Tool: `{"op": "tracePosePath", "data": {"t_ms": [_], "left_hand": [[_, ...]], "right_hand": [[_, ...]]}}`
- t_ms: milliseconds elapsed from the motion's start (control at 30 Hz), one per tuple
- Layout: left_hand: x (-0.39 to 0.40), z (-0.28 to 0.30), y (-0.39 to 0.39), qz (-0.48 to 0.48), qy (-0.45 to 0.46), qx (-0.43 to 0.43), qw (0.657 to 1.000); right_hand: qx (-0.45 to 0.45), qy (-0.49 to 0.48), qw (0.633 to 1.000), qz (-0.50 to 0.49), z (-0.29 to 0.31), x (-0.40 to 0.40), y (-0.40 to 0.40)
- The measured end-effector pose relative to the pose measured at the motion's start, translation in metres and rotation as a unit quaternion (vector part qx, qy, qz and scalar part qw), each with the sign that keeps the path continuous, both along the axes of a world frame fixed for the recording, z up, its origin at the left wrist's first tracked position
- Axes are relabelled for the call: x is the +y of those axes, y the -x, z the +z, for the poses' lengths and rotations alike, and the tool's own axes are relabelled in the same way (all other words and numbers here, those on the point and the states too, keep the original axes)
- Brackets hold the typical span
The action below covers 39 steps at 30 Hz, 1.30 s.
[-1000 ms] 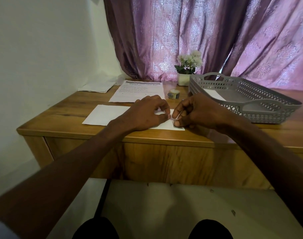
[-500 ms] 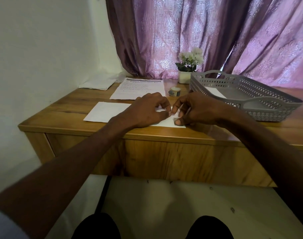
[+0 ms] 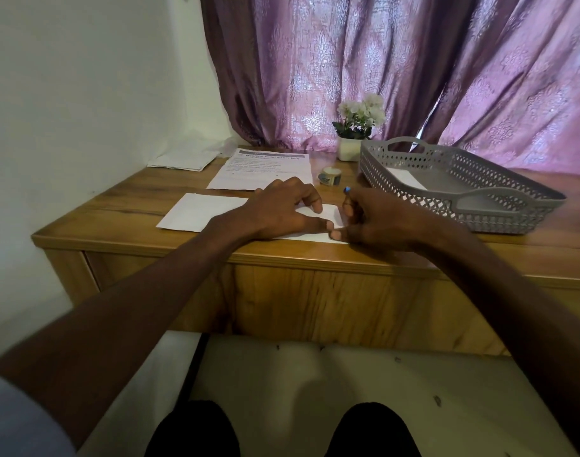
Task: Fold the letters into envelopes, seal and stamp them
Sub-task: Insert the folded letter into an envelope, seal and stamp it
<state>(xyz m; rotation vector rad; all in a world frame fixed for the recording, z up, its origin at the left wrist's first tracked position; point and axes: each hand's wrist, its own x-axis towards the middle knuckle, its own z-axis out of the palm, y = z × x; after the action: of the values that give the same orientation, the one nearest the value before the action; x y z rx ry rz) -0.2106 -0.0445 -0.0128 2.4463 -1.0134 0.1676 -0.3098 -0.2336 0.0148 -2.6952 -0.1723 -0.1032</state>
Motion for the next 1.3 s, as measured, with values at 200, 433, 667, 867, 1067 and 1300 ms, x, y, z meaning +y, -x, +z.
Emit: {"op": "tracePosePath", "data": {"t_ms": [200,433,667,867,1067,1300], "left_hand": [[0.001,0.0,-0.002,0.0,-0.026,0.004,1.0],[-0.001,0.0,-0.002,0.014,-0.039,0.012,0.999],[0.001,0.0,-0.003,0.003,-0.035,0.011,0.999],[0.0,-0.002,-0.006,0.003,-0.033,0.015,0.999],[0.0,-0.003,-0.009,0.014,-0.027,0.005,1.0],[0.001,-0.005,-0.01,0.007,-0.027,0.005,1.0]], "right_hand": [[-0.056,-0.026,0.997,-0.038,-0.016,-0.002,-0.003],[0.02,0.001,1.0,0.005,-0.001,0.002,0.0],[-0.036,-0.114,0.991,-0.057,-0.008,-0.003,0.002],[-0.076,-0.116,0.985,-0.107,-0.017,0.002,-0.005],[-0.112,-0.088,0.983,-0.12,-0.02,0.005,-0.006],[-0.081,-0.12,0.984,-0.103,-0.018,-0.003,0.0]]}}
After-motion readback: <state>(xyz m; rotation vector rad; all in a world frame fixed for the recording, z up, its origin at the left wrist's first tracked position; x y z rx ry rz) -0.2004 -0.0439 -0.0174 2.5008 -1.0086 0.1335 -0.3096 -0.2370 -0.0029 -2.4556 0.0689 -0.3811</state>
